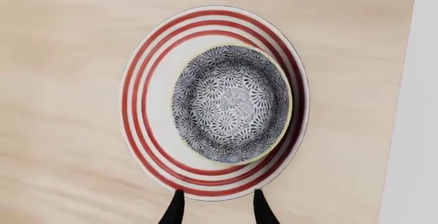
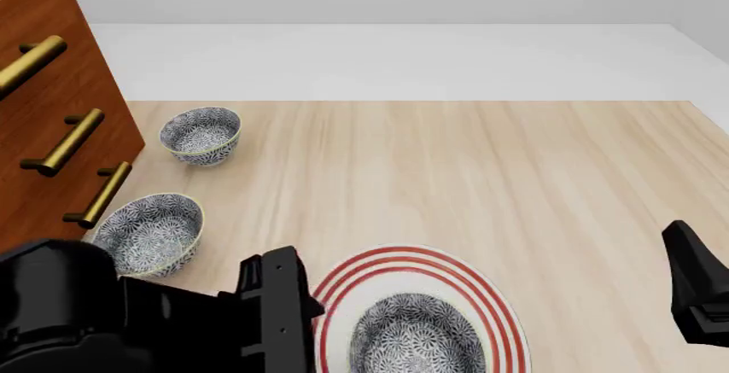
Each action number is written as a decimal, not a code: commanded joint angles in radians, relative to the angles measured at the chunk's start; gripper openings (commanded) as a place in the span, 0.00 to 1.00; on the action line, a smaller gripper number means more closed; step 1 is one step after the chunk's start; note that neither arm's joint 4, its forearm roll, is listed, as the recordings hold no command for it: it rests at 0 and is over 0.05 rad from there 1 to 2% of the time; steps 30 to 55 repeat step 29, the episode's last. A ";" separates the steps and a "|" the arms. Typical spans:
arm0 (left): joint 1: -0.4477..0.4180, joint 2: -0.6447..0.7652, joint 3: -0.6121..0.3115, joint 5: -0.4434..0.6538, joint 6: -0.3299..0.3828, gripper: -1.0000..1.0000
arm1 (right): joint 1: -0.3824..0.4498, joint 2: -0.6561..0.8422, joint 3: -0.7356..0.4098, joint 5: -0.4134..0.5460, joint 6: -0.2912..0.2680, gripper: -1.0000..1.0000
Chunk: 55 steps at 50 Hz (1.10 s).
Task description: Pick up the bowl and put it in the middle on the plate.
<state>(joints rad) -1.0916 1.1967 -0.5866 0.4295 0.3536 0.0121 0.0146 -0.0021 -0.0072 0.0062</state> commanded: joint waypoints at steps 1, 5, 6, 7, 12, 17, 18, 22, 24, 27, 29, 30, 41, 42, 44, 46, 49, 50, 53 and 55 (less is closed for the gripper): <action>0.058 -0.094 0.058 0.021 0.012 1.00 | 0.000 0.000 0.000 0.000 0.000 1.00; 0.073 -0.134 0.084 0.035 0.012 1.00 | 0.000 0.000 0.000 0.000 0.000 1.00; 0.076 -0.140 0.089 0.037 0.011 1.00 | 0.000 0.000 0.000 0.000 0.000 1.00; 0.081 -0.150 0.093 0.043 0.012 1.00 | 0.000 0.001 0.000 0.000 0.000 1.00; 0.105 -0.192 0.136 0.044 0.015 1.00 | 0.000 0.000 0.000 0.000 0.000 1.00; 0.110 -0.215 0.151 0.051 0.000 1.00 | 0.000 0.000 0.000 0.000 0.000 1.00; 0.113 -0.221 0.155 0.053 0.000 1.00 | 0.000 0.000 0.000 0.000 0.000 1.00; 0.128 -0.259 0.161 0.075 0.002 1.00 | 0.000 0.000 0.000 0.000 0.000 1.00; 0.139 -0.285 0.169 0.092 0.006 1.00 | 0.000 0.000 0.000 0.000 0.000 1.00; 0.165 -0.333 0.182 0.121 0.016 1.00 | 0.000 0.000 0.000 0.000 0.000 1.00; 0.178 -0.358 0.191 0.133 0.017 1.00 | 0.000 0.000 0.000 0.000 0.000 1.00; 0.178 -0.358 0.191 0.133 0.017 1.00 | 0.000 0.000 0.000 0.000 0.000 1.00; 0.178 -0.358 0.191 0.133 0.017 1.00 | 0.000 0.000 0.000 0.000 0.000 1.00; 0.178 -0.358 0.191 0.133 0.017 1.00 | 0.000 0.000 0.000 0.000 0.000 1.00; 0.178 -0.358 0.191 0.133 0.017 1.00 | 0.000 0.000 0.000 0.000 0.000 1.00; 0.178 -0.358 0.191 0.133 0.017 1.00 | 0.000 0.000 0.000 0.000 0.000 1.00; 0.178 -0.358 0.191 0.133 0.017 1.00 | 0.000 0.000 0.000 0.000 0.000 1.00; 0.178 -0.358 0.191 0.133 0.017 1.00 | 0.000 0.000 0.000 0.000 0.000 1.00; 0.178 -0.358 0.191 0.133 0.017 1.00 | 0.000 0.000 0.000 0.000 0.000 1.00; 0.178 -0.358 0.191 0.133 0.017 1.00 | 0.000 0.000 0.000 0.000 0.000 1.00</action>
